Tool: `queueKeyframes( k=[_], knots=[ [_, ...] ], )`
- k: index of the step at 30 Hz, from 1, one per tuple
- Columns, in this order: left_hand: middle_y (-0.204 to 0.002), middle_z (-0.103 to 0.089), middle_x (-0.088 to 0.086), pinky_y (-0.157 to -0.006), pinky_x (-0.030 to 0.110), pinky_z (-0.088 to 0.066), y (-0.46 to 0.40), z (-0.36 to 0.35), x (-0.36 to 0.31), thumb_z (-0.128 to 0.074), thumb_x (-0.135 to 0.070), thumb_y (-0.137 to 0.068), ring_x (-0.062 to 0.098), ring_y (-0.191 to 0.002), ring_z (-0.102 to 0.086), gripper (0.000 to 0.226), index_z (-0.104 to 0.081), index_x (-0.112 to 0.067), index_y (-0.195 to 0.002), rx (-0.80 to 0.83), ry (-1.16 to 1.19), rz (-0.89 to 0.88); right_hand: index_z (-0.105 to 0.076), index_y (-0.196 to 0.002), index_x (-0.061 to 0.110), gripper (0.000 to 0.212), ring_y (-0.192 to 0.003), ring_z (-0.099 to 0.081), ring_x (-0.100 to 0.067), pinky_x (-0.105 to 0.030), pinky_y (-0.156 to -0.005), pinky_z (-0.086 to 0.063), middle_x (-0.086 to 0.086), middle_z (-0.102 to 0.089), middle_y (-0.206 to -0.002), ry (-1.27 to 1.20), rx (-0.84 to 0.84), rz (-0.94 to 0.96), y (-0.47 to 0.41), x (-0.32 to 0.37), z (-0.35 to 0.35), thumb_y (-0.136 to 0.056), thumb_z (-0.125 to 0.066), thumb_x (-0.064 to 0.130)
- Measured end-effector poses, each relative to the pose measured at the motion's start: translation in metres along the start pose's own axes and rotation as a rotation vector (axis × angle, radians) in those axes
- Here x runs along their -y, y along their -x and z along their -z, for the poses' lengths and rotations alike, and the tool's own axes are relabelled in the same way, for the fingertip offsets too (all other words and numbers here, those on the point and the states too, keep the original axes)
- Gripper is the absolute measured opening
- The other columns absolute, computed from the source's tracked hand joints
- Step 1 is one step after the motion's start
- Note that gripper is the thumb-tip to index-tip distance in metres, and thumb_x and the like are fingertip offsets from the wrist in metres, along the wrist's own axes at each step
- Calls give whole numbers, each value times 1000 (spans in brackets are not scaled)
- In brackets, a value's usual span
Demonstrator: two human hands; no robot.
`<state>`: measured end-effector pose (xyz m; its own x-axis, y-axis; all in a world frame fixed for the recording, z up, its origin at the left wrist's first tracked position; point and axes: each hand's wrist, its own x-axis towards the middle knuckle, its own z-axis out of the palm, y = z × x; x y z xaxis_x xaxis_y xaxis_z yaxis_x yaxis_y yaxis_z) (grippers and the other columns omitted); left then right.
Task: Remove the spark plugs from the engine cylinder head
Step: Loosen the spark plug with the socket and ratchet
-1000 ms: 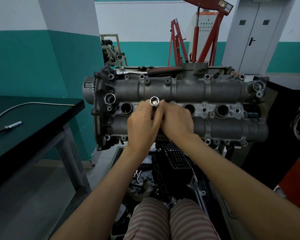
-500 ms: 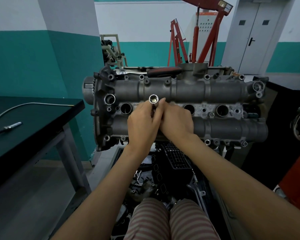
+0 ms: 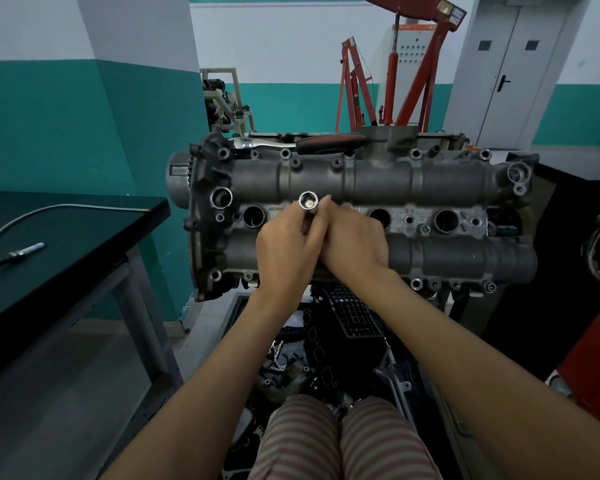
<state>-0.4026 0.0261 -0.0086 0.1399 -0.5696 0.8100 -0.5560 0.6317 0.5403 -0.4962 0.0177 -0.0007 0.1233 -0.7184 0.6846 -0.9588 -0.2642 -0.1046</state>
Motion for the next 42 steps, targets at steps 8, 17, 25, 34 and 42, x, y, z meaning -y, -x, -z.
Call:
queueKeyframes(
  k=[8, 17, 25, 34, 42],
  knots=[
    [-57, -50, -1, -53, 20, -35, 2, -2, 2, -51, -36, -88, 15, -58, -46, 35, -53, -6, -71, 22, -29, 0, -41, -83, 18, 12, -72, -58, -23, -30, -56, -27, 0, -59, -84, -23, 40, -7, 0, -2, -2, -93, -40, 25],
    [-44, -39, -9, -45, 22, -31, 0, -1, 2, -57, -35, -91, 9, -42, -37, 41, -56, -7, -61, 13, 7, -23, -53, -87, 14, 20, -70, -61, -26, -30, -56, -31, -7, -65, -81, 17, 25, -35, -3, -1, -2, -93, -36, 24],
    [-54, -43, -9, -48, 17, -30, 2, -1, 1, -50, -30, -90, 9, -48, -42, 28, -48, -9, -71, 54, -67, -14, -33, -86, 17, 14, -72, -60, -25, -30, -55, -28, -4, -61, -83, -35, 25, -10, 0, -1, -1, -94, -40, 26],
    [-42, -31, -11, -45, 23, -28, -3, 0, -1, -59, -35, -90, 8, -40, -31, 48, -39, -15, -52, 25, -52, -29, -56, -87, 14, 22, -72, -61, -26, -30, -56, -31, -6, -65, -81, -16, 27, -47, -3, -1, -1, -92, -37, 24],
    [-55, -42, -9, -50, 15, -30, -1, -2, 2, -49, -28, -91, 7, -51, -43, 26, -43, -13, -70, 67, -90, 24, -32, -85, 19, 15, -76, -58, -26, -31, -57, -27, -3, -59, -91, -61, 31, -26, 0, -1, -1, -96, -37, 29]
  ],
)
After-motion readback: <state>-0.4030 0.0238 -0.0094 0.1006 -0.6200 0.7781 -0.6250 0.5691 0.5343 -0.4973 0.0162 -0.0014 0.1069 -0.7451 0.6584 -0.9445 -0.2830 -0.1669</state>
